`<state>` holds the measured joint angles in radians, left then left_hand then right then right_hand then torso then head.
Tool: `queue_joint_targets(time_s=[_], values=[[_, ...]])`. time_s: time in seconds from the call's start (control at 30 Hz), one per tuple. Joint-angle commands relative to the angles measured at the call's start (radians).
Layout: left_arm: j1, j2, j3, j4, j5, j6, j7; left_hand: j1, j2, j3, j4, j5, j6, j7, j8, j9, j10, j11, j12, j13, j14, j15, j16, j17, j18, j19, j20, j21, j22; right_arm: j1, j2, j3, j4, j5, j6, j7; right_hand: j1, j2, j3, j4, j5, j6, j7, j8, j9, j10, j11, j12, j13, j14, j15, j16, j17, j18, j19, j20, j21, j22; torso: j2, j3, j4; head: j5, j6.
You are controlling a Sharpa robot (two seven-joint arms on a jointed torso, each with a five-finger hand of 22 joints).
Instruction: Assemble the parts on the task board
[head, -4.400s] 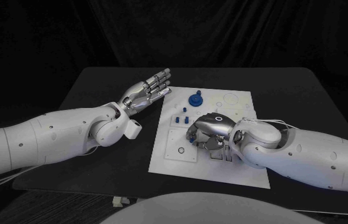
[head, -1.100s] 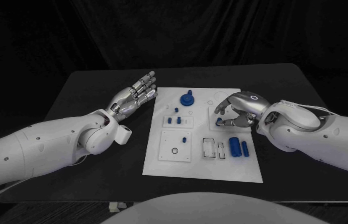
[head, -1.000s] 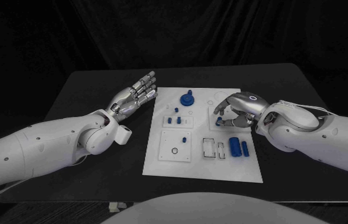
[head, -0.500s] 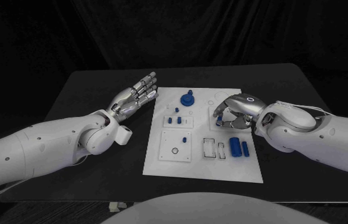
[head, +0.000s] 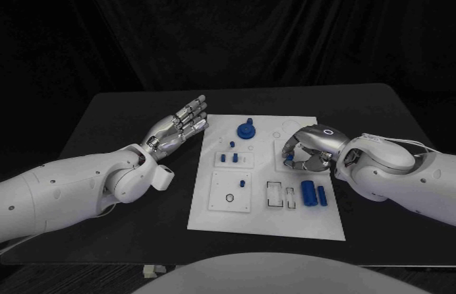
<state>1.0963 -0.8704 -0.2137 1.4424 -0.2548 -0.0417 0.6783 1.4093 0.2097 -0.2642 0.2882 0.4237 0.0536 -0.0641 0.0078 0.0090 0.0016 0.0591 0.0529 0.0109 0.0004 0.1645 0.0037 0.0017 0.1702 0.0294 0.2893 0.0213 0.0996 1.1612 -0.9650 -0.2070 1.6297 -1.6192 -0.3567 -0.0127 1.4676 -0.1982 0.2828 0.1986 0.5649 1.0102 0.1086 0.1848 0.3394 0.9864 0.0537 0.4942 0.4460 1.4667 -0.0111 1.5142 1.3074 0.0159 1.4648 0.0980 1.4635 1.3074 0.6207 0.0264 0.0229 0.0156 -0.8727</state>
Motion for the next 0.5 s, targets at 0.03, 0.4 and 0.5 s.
queue_joint_targets(time_s=[0.03,0.4,0.5], values=[[-0.002,0.003,0.001,0.001,0.007,0.013,0.092,0.011,0.001,0.005,0.000,0.003,-0.002,0.006,0.003,0.002,-0.001,0.005,0.006,0.001,0.000,0.010,-0.004,-0.002,0.006,-0.004,0.000,0.000,0.002,-0.002,-0.003,0.000,0.006,-0.007,0.000,-0.010,0.015,0.004,0.007,-0.018,0.020,0.006,-0.001,0.017,0.018,0.000,-0.007,0.015,0.011,0.066,-0.011,-0.006,0.140,0.016,0.042,-0.011,-0.005,0.222,0.000,0.0000,-0.0001,0.002,0.000],[-0.003,0.005,0.001,0.000,0.007,0.017,0.088,0.014,0.001,0.006,-0.001,0.006,-0.001,0.009,0.003,0.002,-0.001,0.006,0.007,0.001,0.000,0.011,-0.004,-0.002,0.006,-0.004,0.000,0.000,0.002,-0.002,-0.013,0.000,0.018,-0.007,-0.016,-0.001,0.015,0.010,0.022,-0.040,0.027,0.000,0.004,0.050,0.055,-0.001,-0.008,0.037,0.026,0.064,-0.013,-0.009,0.135,0.016,0.041,-0.014,-0.007,0.221,0.000,0.0001,0.0005,0.005,0.000],[-0.004,0.006,0.001,-0.001,0.007,0.018,0.087,0.014,0.001,0.006,-0.001,0.007,-0.001,0.009,0.003,0.002,-0.001,0.006,0.006,0.001,0.000,0.011,-0.004,-0.002,0.006,-0.004,0.000,0.000,0.002,-0.002,-0.017,0.000,0.022,-0.007,-0.020,0.000,0.014,0.011,0.024,-0.043,0.024,-0.001,0.004,0.056,0.062,-0.002,-0.007,0.040,0.028,0.063,-0.012,-0.011,0.132,0.017,0.040,-0.013,-0.009,0.220,0.000,0.0001,0.0005,0.006,0.000]])
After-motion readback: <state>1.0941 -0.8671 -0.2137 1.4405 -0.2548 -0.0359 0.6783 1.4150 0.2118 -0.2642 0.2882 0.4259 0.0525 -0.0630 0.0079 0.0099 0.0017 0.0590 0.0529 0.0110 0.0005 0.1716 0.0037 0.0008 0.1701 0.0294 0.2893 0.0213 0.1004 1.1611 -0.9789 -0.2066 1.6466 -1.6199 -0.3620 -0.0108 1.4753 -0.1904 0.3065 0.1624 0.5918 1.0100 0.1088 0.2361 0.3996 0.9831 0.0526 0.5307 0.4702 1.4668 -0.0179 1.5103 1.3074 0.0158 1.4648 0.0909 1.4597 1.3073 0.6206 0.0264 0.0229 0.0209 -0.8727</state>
